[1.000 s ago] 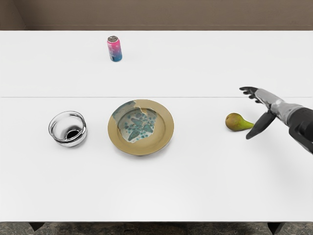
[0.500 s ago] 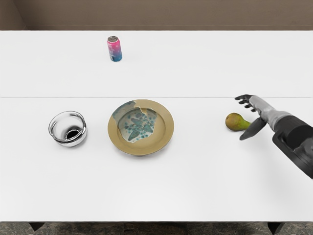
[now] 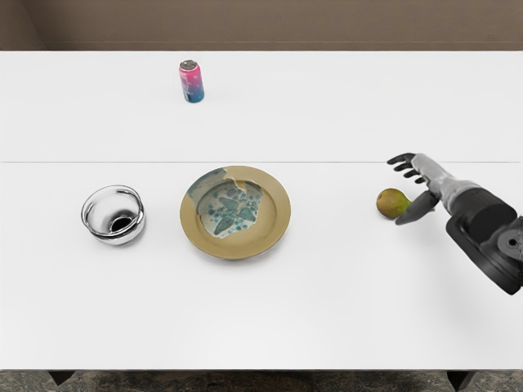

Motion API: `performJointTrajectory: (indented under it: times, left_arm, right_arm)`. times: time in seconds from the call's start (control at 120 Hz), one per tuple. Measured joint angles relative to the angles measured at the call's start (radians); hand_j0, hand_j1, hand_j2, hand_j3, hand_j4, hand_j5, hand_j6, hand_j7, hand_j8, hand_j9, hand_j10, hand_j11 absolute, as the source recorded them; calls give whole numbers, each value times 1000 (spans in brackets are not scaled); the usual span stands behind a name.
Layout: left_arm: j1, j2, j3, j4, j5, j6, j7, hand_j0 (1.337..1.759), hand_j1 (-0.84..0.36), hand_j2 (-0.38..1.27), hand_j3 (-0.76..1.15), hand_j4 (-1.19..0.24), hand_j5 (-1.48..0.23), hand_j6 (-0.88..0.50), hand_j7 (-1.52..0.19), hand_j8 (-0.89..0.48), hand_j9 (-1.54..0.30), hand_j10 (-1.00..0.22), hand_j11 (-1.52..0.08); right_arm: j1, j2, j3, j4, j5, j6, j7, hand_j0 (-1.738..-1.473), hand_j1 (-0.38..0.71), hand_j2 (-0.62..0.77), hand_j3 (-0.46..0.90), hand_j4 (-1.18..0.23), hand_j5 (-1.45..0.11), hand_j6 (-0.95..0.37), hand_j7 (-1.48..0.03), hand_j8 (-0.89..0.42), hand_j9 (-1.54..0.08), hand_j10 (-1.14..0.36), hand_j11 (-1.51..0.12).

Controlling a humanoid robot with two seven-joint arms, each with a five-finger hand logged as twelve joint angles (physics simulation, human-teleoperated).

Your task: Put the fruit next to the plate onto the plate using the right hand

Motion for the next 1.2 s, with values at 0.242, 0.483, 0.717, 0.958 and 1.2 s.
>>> performJointTrajectory:
  times: [0.242, 0.483, 0.717, 0.958, 1.2]
  left_arm:
    - [0, 0, 0, 0, 0, 0, 0, 1658, 348, 0, 0, -1, -1, -1, -1, -1, -1, -1, -1]
    - [0, 0, 0, 0, 0, 0, 0, 1658, 348, 0, 0, -1, -1, -1, -1, -1, -1, -1, -1]
    - [0, 0, 0, 0, 0, 0, 0, 1658, 348, 0, 0, -1, -1, -1, -1, -1, -1, -1, -1]
    - [0, 0, 0, 0, 0, 0, 0, 1658, 348, 0, 0, -1, -1, -1, -1, -1, -1, -1, -1]
    - [0, 0, 0, 0, 0, 0, 0, 1658, 348, 0, 0, -1, -1, -1, -1, -1, -1, -1, -1]
  right_arm:
    - [-8, 39, -33, -1, -18, -63, 1, -1658, 23, -59, 0, -314, -406, -316, -405, -315, -406, -314, -405]
    - [-10, 44, -60, -1, -22, -73, 2, -1658, 86, -68, 0, -370, -473, -370, -475, -363, -475, -369, -475]
    - [-9, 45, -67, -7, -22, -74, 1, -1658, 113, -71, 0, -396, -501, -394, -506, -380, -505, -401, -506]
    - [-13, 46, -67, -17, -20, -74, 2, -1658, 153, -79, 0, -425, -546, -425, -547, -411, -547, -427, -548]
    - [-22, 63, -67, -28, -20, -74, 3, -1658, 192, -73, 0, -456, -583, -455, -586, -429, -588, -457, -590]
